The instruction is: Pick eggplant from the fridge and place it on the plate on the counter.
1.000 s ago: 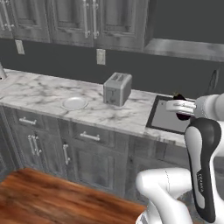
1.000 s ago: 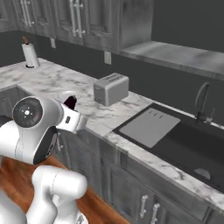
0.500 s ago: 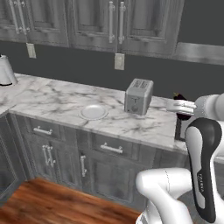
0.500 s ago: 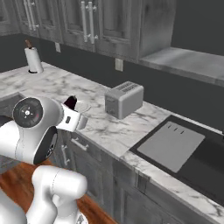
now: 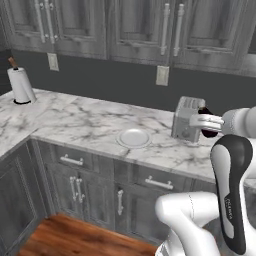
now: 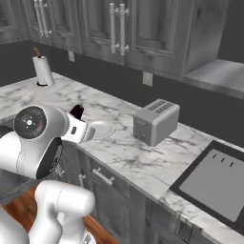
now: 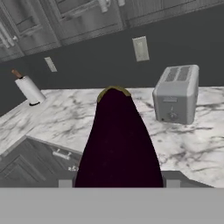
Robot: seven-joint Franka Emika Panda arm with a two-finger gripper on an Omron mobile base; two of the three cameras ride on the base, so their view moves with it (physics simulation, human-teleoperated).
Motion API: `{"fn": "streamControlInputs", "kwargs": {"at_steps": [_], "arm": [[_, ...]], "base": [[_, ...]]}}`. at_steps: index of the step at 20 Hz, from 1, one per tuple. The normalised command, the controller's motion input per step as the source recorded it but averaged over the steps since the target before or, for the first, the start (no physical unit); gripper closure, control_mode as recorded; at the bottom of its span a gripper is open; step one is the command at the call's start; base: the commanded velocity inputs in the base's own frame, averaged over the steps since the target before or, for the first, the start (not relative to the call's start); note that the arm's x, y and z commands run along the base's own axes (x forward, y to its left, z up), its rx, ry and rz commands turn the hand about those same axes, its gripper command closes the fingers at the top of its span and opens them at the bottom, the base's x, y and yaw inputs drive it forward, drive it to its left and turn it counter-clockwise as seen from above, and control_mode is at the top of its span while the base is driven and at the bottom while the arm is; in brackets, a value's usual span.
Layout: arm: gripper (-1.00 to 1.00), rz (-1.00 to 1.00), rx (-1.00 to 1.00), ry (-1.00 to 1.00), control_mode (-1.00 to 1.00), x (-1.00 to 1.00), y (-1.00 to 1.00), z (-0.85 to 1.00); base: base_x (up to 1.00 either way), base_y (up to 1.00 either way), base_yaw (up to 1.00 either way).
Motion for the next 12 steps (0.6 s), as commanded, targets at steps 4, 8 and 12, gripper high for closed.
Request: {"fn": "streamControlInputs", "kwargs": {"at_steps": [4, 8, 12], "arm": [[1.00, 0.00, 0.00, 0.00, 1.00, 0.00, 0.00, 0.00], [1.00, 0.00, 0.00, 0.00, 1.00, 0.00, 0.00, 0.00], [1.00, 0.00, 0.00, 0.00, 1.00, 0.00, 0.00, 0.00]], "base": [[0.57, 0.32, 0.00], [0.55, 0.22, 0.00], [0.51, 0.20, 0.00]]}}
